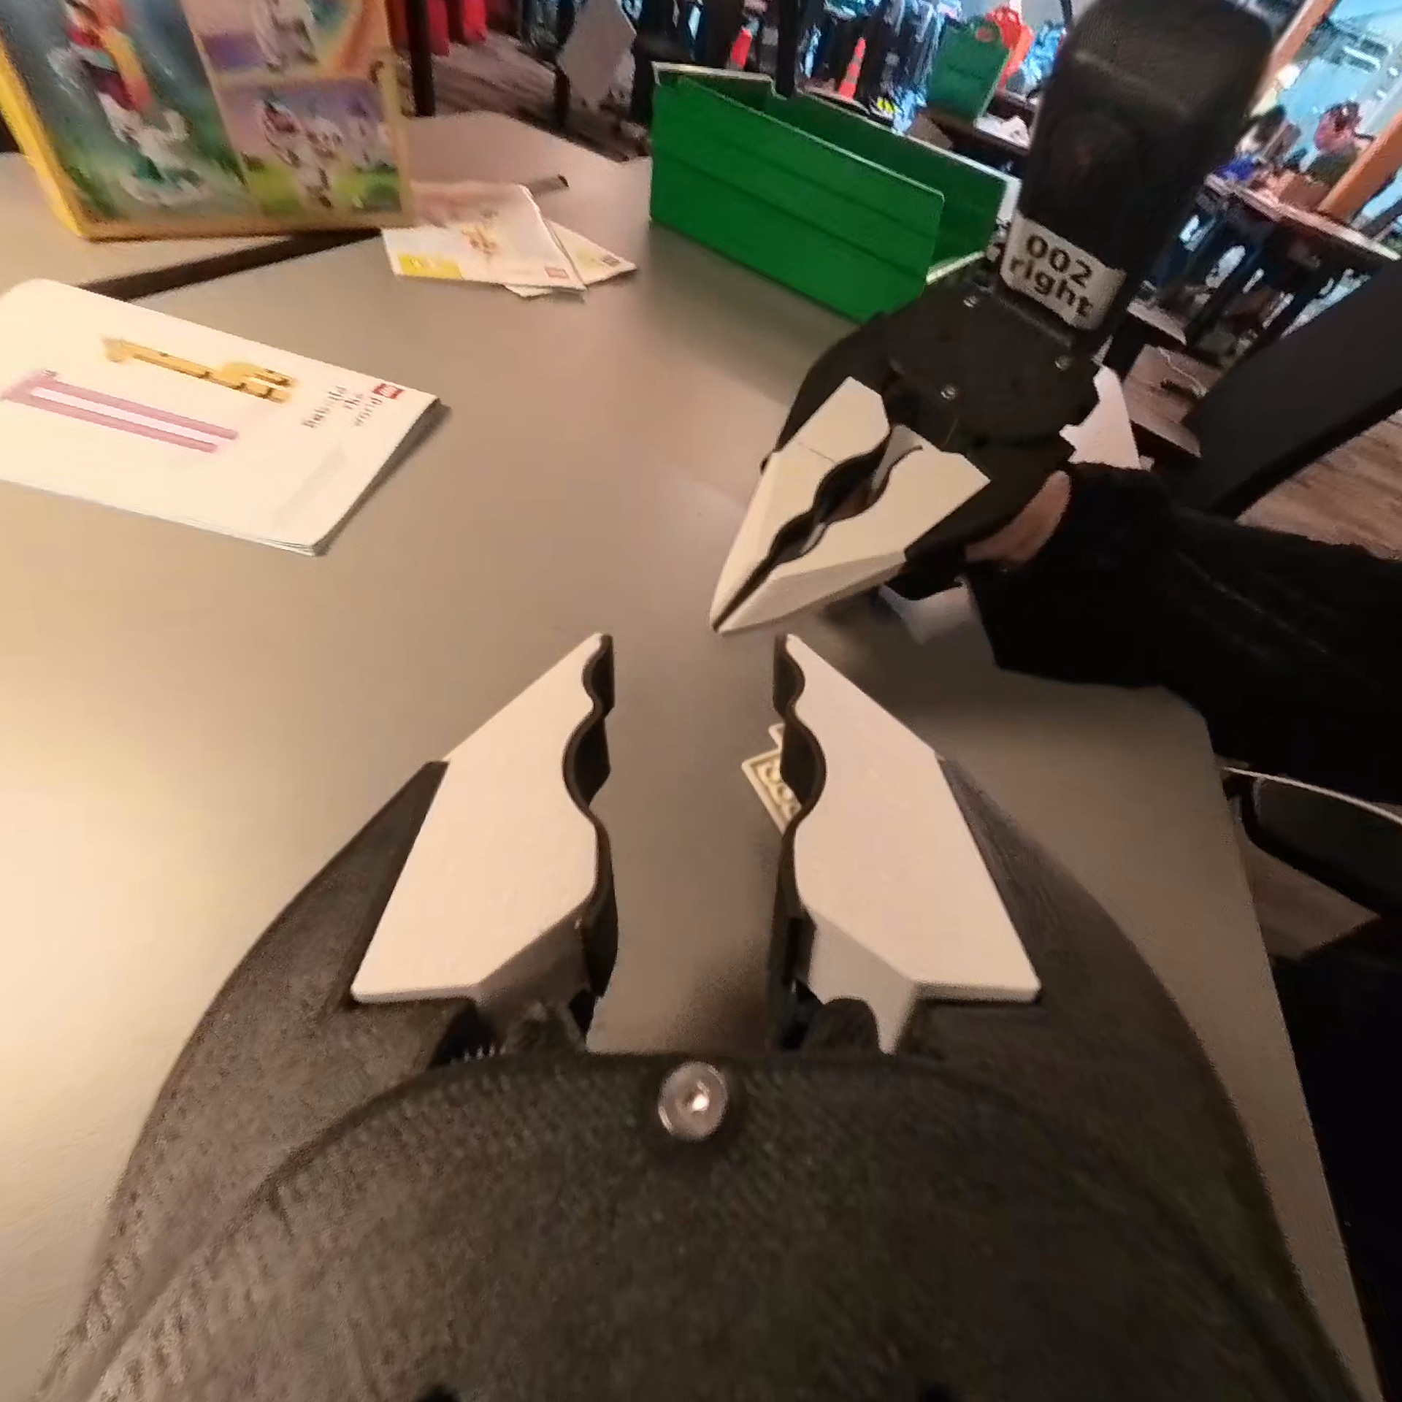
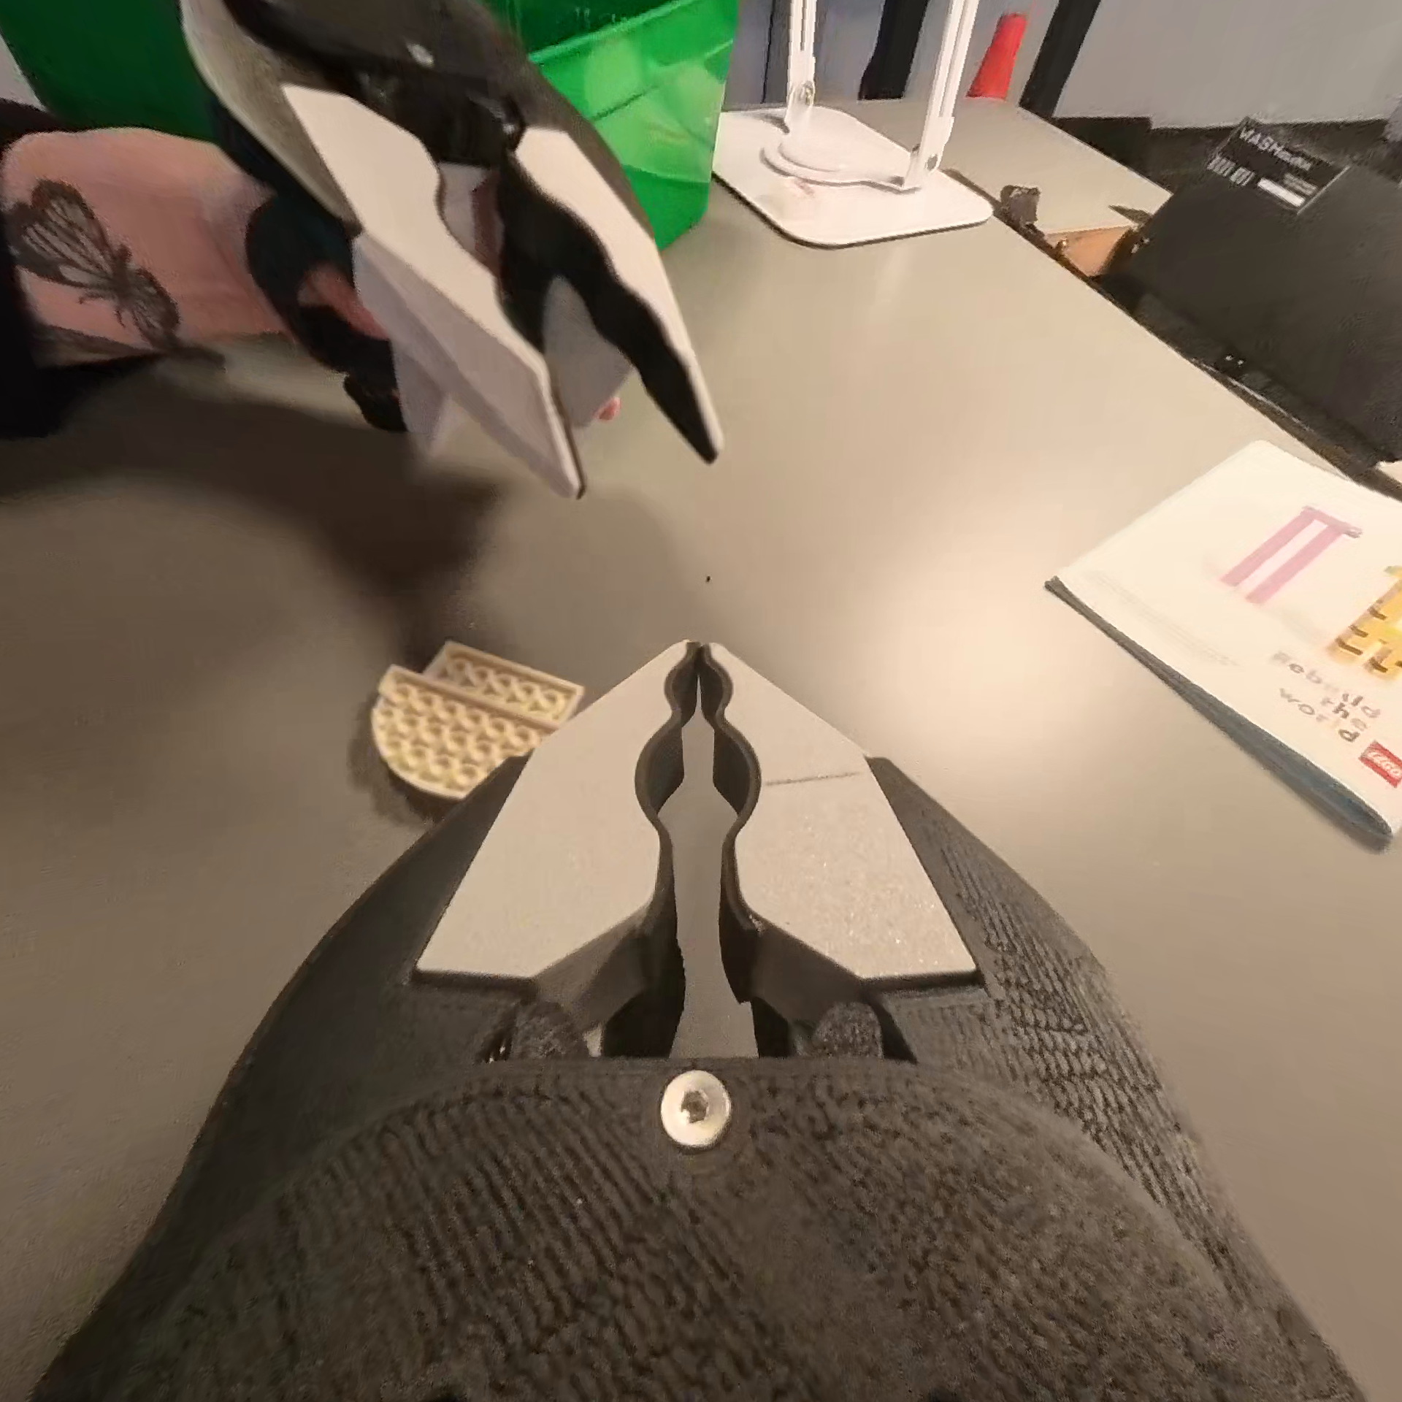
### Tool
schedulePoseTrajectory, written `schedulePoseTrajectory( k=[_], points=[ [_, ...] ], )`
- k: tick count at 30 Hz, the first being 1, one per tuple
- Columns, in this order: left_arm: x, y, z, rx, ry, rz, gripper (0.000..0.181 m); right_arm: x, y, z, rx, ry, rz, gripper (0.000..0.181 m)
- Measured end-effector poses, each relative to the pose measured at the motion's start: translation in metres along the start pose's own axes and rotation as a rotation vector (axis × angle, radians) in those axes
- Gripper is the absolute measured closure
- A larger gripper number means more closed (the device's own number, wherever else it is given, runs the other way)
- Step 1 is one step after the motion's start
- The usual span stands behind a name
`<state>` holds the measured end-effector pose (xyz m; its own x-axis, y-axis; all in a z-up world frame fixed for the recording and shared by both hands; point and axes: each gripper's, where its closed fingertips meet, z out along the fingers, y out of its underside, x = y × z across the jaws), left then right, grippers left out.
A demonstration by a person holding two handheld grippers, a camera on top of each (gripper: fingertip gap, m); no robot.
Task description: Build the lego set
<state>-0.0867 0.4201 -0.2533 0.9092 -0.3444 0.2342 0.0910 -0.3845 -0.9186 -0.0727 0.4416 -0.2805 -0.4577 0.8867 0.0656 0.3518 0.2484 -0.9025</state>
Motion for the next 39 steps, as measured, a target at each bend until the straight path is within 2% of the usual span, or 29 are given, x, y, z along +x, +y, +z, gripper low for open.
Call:
schedulePoseTrajectory(
  k=[3, 5, 7, 10, 12, 15, 17, 18, 20, 25, 28, 31, 33, 37, 39],
  points=[
    [0.004, 0.011, 0.004, -0.070, 0.010, 0.022, 0.140, -0.004, 0.001, -0.004, 0.007, -0.045, 0.047, 0.170],
    [0.003, 0.020, 0.002, -0.125, -0.001, 0.029, 0.140, -0.018, 0.004, -0.007, -0.005, -0.134, 0.083, 0.140],
    [0.003, 0.023, -0.001, -0.152, -0.016, 0.034, 0.138, -0.040, 0.008, -0.008, -0.037, -0.215, 0.050, 0.118],
    [0.000, 0.012, -0.007, -0.112, -0.069, 0.072, 0.139, -0.065, 0.023, 0.001, -0.154, -0.244, -0.105, 0.104],
    [0.001, 0.005, -0.011, -0.077, -0.078, 0.085, 0.140, -0.073, 0.033, 0.009, -0.234, -0.250, -0.142, 0.102],
    [0.006, -0.001, -0.014, -0.047, -0.064, 0.109, 0.140, -0.081, 0.031, 0.013, -0.242, -0.284, -0.132, 0.104],
    [0.013, -0.001, -0.015, -0.048, -0.032, 0.144, 0.137, -0.084, 0.030, 0.013, -0.235, -0.289, -0.142, 0.122],
    [0.018, 0.000, -0.015, -0.059, -0.006, 0.176, 0.135, -0.084, 0.029, 0.014, -0.234, -0.285, -0.146, 0.123],
    [0.031, 0.009, -0.016, -0.107, 0.055, 0.277, 0.128, -0.080, 0.029, 0.014, -0.233, -0.265, -0.137, 0.124],
    [0.041, 0.039, -0.013, -0.248, 0.076, 0.544, 0.126, -0.070, 0.018, 0.010, -0.156, -0.241, -0.082, 0.127],
    [0.040, 0.053, -0.010, -0.311, 0.048, 0.716, 0.128, -0.063, 0.009, 0.002, -0.084, -0.239, -0.046, 0.154],
    [0.033, 0.063, -0.004, -0.357, -0.023, 0.901, 0.134, -0.057, 0.002, -0.004, -0.024, -0.246, 0.015, 0.155],
    [0.027, 0.067, 0.000, -0.378, -0.065, 0.949, 0.140, -0.050, 0.005, -0.003, -0.039, -0.209, 0.027, 0.151],
    [0.018, 0.064, 0.001, -0.372, -0.087, 0.850, 0.140, -0.018, 0.014, 0.004, -0.104, -0.024, 0.138, 0.111],
    [0.014, 0.062, 0.000, -0.361, -0.091, 0.807, 0.142, -0.007, 0.019, 0.009, -0.139, 0.027, 0.181, 0.110]
  ],
)
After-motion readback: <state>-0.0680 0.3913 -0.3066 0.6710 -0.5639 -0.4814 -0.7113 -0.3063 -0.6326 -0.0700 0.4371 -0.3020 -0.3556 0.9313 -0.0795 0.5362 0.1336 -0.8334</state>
